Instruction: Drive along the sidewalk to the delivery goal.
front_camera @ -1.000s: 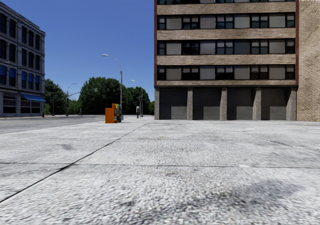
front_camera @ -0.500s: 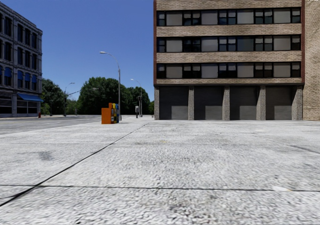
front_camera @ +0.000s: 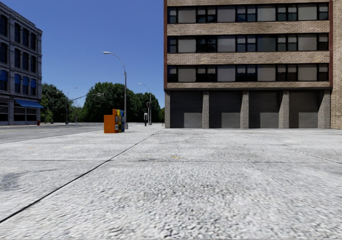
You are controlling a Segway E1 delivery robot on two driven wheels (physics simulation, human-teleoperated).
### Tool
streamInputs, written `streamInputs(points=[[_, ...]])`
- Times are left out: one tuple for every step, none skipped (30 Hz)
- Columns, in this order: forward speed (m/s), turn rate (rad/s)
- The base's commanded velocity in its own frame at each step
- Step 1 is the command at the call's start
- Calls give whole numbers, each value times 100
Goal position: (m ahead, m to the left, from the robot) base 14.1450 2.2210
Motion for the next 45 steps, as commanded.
streamInputs(points=[[162,0],[162,0],[162,0],[162,0],[162,0],[162,0],[162,0],[162,0],[162,0],[162,0],[162,0],[162,0],[162,0],[162,9],[162,9],[162,16],[162,23],[162,29],[162,30],[162,31],[162,32],[162,32],[162,32],[162,32],[163,32],[168,32],[200,32],[200,32],[200,32],[200,0],[200,0],[200,0],[200,0],[200,0],[200,0],[200,0],[200,0],[200,0],[200,0],[200,0],[200,0],[200,0],[200,0],[200,0],[200,0]])
